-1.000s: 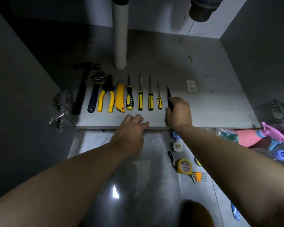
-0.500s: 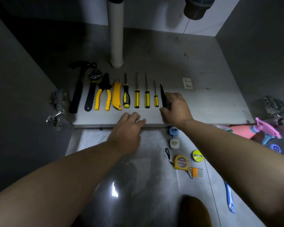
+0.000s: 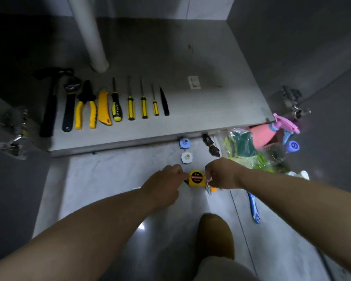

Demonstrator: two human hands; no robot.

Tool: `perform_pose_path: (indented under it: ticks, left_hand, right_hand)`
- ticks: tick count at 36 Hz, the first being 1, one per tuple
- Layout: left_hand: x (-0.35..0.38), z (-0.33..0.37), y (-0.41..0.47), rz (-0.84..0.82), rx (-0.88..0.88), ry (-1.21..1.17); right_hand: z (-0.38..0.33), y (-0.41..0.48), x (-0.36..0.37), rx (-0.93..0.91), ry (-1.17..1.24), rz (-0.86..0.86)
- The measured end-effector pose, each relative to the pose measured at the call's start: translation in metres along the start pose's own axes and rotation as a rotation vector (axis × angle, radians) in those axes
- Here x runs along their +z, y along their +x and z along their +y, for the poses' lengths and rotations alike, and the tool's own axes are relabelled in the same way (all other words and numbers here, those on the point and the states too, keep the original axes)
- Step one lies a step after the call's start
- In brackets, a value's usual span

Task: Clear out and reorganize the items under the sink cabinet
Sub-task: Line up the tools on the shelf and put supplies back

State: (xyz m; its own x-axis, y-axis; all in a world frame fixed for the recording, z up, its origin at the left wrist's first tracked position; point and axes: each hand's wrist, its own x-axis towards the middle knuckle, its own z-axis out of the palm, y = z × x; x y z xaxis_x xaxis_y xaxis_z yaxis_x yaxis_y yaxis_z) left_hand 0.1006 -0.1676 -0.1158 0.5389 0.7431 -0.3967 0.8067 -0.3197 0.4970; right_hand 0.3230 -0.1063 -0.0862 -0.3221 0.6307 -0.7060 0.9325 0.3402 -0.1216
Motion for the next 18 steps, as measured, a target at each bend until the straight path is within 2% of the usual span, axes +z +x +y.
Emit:
perform_pose_path:
  ticks: [5,9,18]
  left_hand:
    - [0.027,0.020,0.036,-0.054,0.018,0.094]
    - [0.049,0.030,0.055,-0.024,0.022,0.175]
    - [0.067,0.026,0.058,0.084,-0.040,0.248]
  right_hand:
    - [0.029,-0.007,0.067,0.175,0.138,0.109]
    - [0.039,-0.007,0.099,0.186,0.172,0.184]
    - [0.028,0.009,0.114,0.135,-0.051,0.242]
